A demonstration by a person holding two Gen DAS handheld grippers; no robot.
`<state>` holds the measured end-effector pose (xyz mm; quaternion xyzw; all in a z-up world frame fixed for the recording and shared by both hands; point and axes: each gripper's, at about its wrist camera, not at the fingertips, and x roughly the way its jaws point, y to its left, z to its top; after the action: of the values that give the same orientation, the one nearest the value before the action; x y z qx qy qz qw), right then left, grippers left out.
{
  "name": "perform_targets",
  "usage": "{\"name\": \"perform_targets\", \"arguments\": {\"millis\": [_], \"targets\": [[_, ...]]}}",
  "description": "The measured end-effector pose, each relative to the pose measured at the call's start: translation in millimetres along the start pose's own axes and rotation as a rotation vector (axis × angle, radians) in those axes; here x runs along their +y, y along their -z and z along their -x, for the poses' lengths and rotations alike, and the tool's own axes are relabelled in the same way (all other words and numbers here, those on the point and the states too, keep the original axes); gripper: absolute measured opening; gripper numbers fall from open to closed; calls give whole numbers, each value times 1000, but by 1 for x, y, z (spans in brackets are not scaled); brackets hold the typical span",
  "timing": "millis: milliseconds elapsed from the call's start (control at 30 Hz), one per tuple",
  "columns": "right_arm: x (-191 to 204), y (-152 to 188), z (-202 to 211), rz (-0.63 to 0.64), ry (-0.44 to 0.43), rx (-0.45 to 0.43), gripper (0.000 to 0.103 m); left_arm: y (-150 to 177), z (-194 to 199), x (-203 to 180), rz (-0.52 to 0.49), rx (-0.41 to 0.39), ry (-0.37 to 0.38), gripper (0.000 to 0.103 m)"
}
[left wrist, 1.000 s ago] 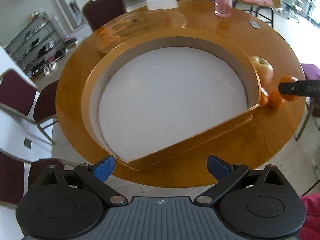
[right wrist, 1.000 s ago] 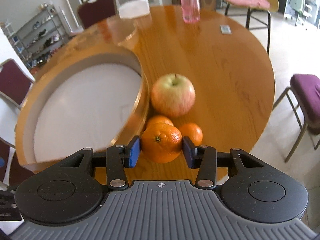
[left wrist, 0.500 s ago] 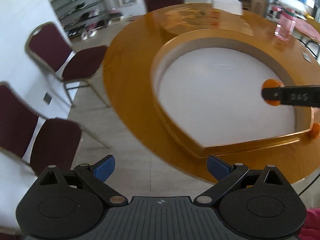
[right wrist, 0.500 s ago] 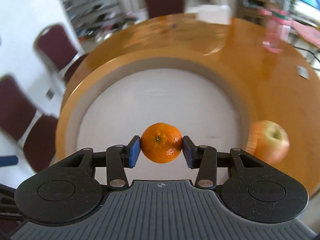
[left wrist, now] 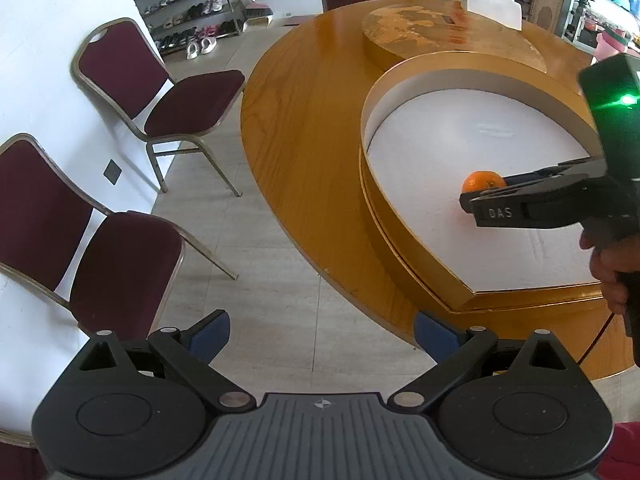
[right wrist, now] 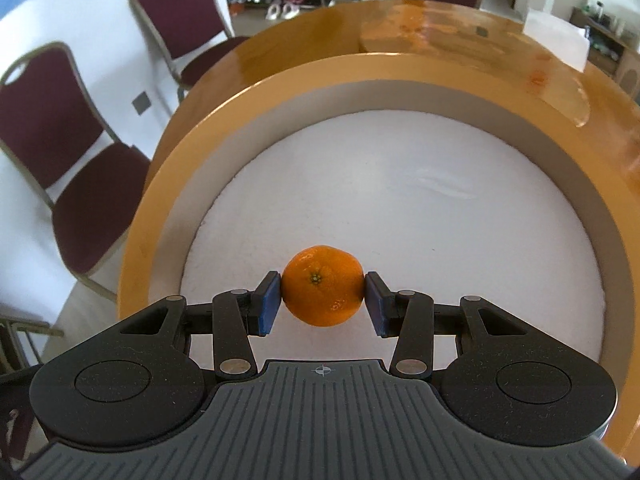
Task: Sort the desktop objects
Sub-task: 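Carry the orange with the right tool into the tray and release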
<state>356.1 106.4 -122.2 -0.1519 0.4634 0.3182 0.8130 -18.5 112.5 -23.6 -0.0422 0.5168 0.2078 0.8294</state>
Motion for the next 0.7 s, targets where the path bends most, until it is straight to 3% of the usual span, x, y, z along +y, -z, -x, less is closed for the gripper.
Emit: {"name": "perform_targets", "arguments": {"millis": [233, 333, 700], "targets": [[-1, -6, -13, 22, 5, 12, 47, -2, 2, -2, -2, 6, -11, 100], [-2, -8, -12, 17, -8, 24, 54, -2, 4, -5, -12, 2, -13, 100], [-21, 14, 38, -34, -51, -21, 64, -8, 9, -31, -85, -28, 12, 100]]}}
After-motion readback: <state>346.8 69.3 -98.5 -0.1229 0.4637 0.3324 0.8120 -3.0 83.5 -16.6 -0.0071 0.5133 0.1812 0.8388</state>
